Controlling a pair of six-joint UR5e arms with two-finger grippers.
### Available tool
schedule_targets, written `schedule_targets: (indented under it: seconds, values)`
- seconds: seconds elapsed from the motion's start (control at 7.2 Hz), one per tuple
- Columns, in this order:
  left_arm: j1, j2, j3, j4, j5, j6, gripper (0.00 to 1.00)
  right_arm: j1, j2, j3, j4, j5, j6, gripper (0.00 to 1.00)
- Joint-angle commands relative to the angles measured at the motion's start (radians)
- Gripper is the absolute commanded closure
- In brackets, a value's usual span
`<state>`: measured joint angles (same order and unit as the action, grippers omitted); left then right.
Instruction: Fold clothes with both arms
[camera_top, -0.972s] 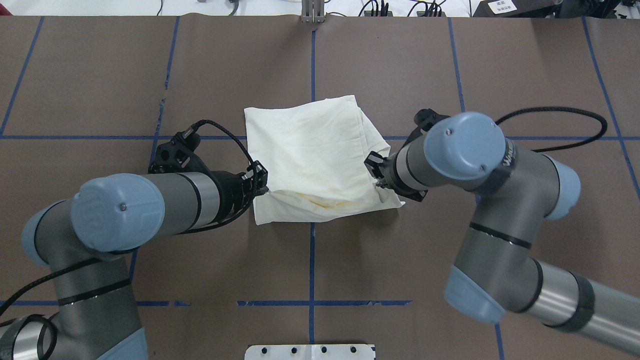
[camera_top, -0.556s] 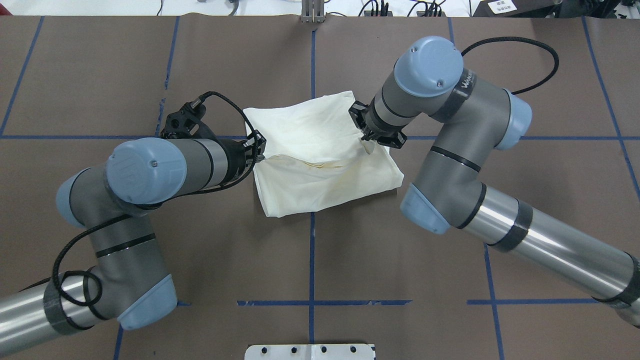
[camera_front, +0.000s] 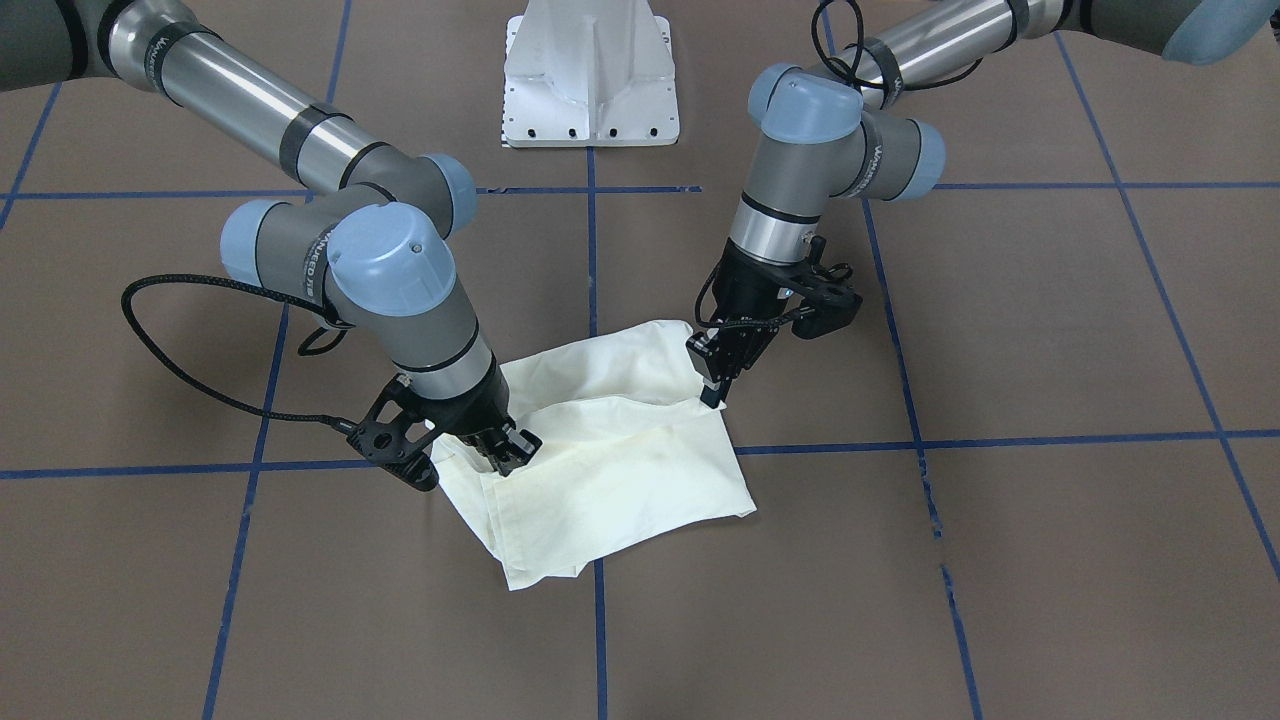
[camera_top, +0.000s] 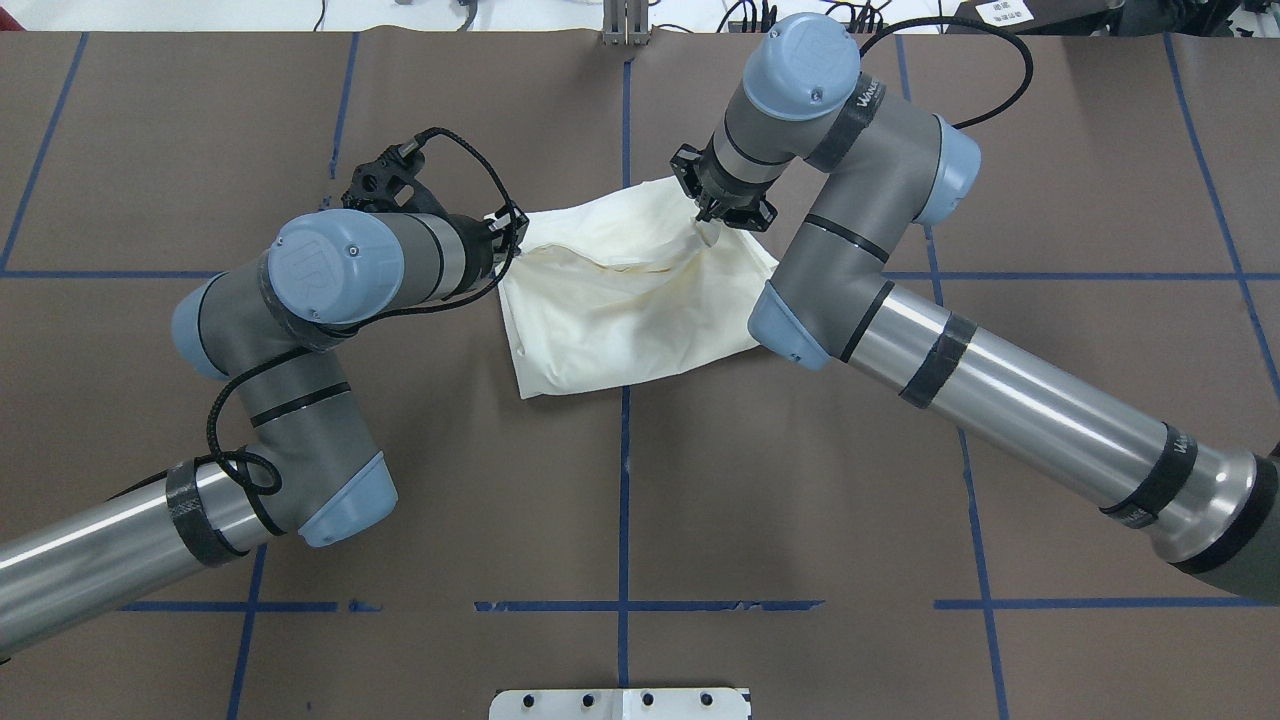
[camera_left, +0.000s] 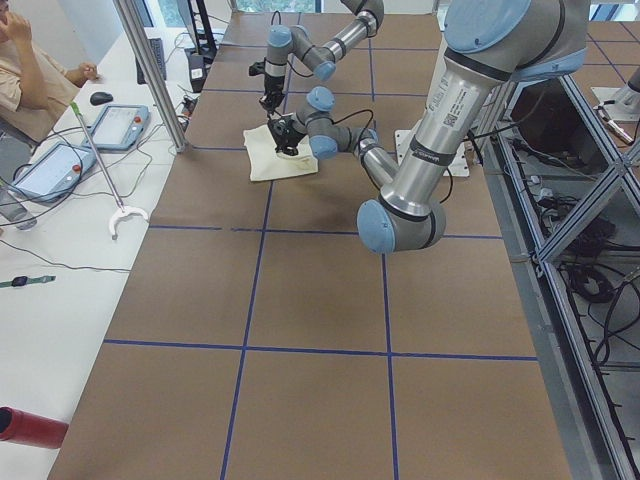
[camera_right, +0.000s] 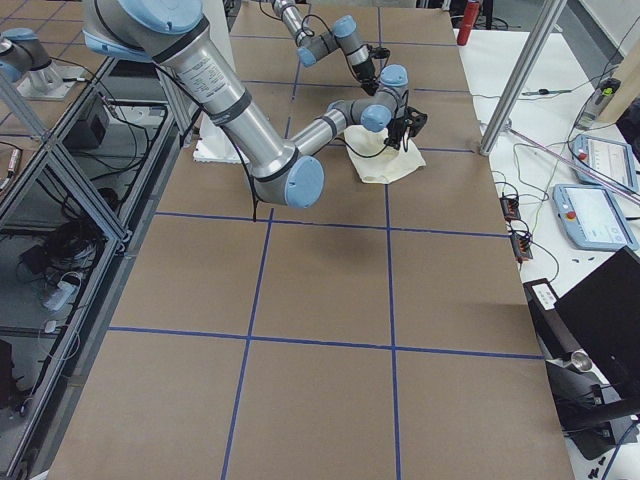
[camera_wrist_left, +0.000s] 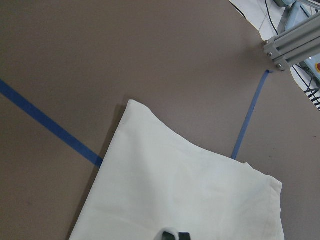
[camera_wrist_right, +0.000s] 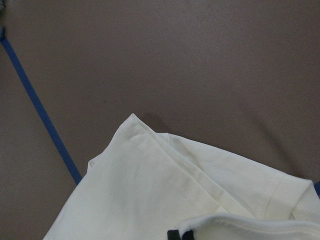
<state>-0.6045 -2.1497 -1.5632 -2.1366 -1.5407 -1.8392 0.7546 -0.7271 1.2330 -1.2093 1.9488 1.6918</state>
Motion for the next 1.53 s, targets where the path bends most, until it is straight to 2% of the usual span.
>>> schedule_targets:
  seconds: [0.0, 0.28, 0.56, 0.69, 0.83, 0.97, 1.25, 1.39]
  values:
    - [-0.018, -0.022, 0.072, -0.043, 0.001, 0.032, 1.00, 0.014, 0.050, -0.099, 0.031, 0.006, -0.027, 1.00]
    - [-0.020, -0.048, 0.121, -0.066, 0.001, 0.032, 1.00, 0.012, 0.055, -0.110, 0.037, 0.006, -0.043, 1.00]
    - [-0.018, -0.053, 0.196, -0.153, 0.001, 0.034, 1.00, 0.012, 0.061, -0.182, 0.141, 0.004, -0.043, 1.00]
    - [-0.018, -0.053, 0.204, -0.155, 0.001, 0.035, 1.00, 0.011, 0.063, -0.184, 0.142, 0.004, -0.044, 1.00]
    - [-0.032, -0.052, 0.227, -0.158, 0.005, 0.079, 0.95, 0.012, 0.061, -0.191, 0.143, -0.001, -0.085, 0.05]
    - [-0.053, -0.052, 0.247, -0.176, 0.005, 0.139, 0.50, 0.023, 0.063, -0.191, 0.145, -0.005, -0.172, 0.00]
    - [-0.055, -0.053, 0.227, -0.181, 0.004, 0.138, 0.49, 0.043, 0.084, -0.190, 0.145, -0.002, -0.173, 0.00]
    - [-0.084, -0.053, 0.221, -0.227, -0.001, 0.137, 0.49, 0.045, 0.081, -0.184, 0.145, -0.002, -0.172, 0.00]
